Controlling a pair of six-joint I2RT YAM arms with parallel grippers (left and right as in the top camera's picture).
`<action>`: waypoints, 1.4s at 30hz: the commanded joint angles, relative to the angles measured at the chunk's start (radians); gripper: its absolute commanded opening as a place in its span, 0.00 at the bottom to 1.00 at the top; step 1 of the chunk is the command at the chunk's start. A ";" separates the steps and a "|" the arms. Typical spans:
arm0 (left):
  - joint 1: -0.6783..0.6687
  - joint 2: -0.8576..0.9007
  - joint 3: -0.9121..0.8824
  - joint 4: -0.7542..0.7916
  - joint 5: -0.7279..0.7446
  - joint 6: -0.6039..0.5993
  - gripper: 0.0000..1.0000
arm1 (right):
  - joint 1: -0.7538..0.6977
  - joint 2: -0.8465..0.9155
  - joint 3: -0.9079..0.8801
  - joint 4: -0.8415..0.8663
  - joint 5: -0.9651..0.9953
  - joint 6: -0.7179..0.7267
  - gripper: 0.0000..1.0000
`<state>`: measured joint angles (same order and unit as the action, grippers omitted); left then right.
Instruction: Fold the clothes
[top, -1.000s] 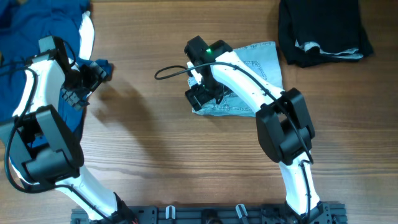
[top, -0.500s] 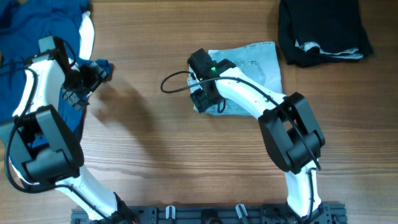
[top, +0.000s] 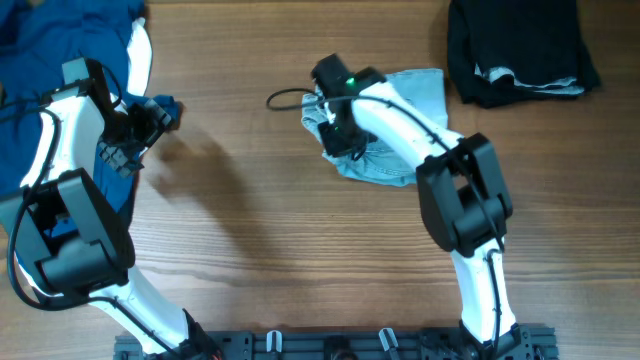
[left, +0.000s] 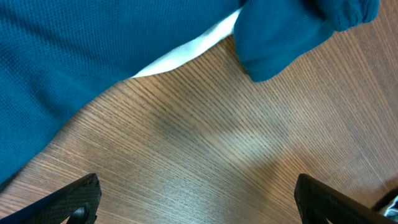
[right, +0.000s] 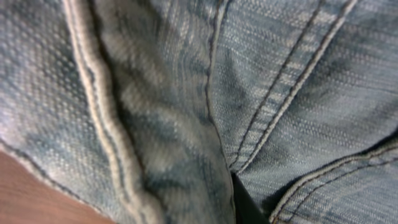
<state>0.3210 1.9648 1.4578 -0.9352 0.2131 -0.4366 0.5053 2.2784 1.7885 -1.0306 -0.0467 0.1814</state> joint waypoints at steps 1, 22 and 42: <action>0.002 -0.018 0.014 0.000 -0.006 -0.013 1.00 | -0.105 0.014 0.050 -0.084 -0.017 -0.048 0.04; 0.002 -0.018 0.014 0.000 -0.006 -0.013 1.00 | -0.339 -0.427 0.274 0.035 0.405 -0.306 0.04; 0.002 -0.018 0.014 0.003 -0.006 -0.013 1.00 | -0.284 -0.418 0.265 -0.137 0.073 -0.336 0.76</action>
<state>0.3210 1.9648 1.4578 -0.9344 0.2131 -0.4366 0.2264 1.8858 2.0266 -1.1709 0.0517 -0.1642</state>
